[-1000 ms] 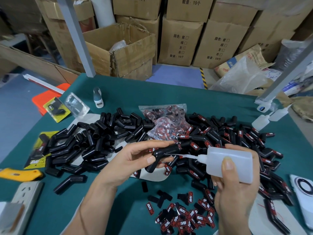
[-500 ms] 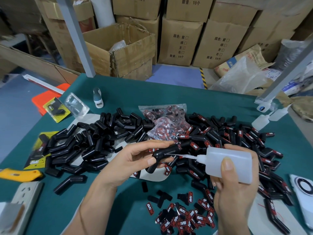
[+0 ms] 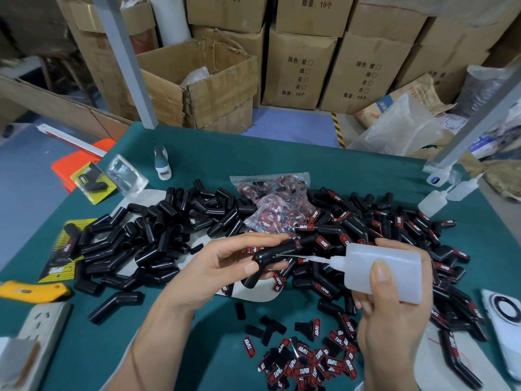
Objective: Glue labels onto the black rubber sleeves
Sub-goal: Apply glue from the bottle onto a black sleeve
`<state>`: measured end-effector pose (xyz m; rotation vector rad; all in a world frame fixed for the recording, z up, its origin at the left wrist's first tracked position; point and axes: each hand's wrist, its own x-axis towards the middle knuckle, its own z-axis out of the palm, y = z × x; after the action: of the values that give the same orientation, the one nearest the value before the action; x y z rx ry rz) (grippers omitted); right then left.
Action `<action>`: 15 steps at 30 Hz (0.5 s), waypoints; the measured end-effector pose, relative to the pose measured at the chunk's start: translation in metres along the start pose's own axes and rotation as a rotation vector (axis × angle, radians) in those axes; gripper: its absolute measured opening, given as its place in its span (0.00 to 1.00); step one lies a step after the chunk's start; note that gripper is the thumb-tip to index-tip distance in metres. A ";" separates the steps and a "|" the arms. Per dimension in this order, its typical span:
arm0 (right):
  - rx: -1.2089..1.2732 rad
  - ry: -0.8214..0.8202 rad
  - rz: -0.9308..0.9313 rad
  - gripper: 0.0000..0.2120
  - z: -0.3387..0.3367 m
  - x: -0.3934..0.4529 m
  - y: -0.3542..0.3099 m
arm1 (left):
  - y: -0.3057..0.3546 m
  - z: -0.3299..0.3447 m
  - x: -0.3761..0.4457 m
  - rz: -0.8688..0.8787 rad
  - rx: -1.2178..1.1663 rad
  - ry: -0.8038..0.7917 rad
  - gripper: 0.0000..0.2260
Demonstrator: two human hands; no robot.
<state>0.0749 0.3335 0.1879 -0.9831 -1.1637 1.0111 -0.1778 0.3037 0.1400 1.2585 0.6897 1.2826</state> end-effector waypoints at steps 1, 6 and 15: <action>0.003 0.005 -0.004 0.22 0.000 0.001 0.000 | 0.001 0.000 0.000 -0.002 -0.003 0.002 0.19; 0.000 0.010 -0.014 0.22 -0.001 0.002 -0.001 | 0.003 0.002 0.000 -0.010 -0.020 0.009 0.20; 0.028 0.018 -0.020 0.21 0.000 0.001 -0.003 | 0.005 0.003 -0.001 -0.018 -0.030 0.022 0.21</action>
<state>0.0751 0.3337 0.1910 -0.9554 -1.1398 0.9983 -0.1765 0.3008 0.1450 1.2127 0.6936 1.2889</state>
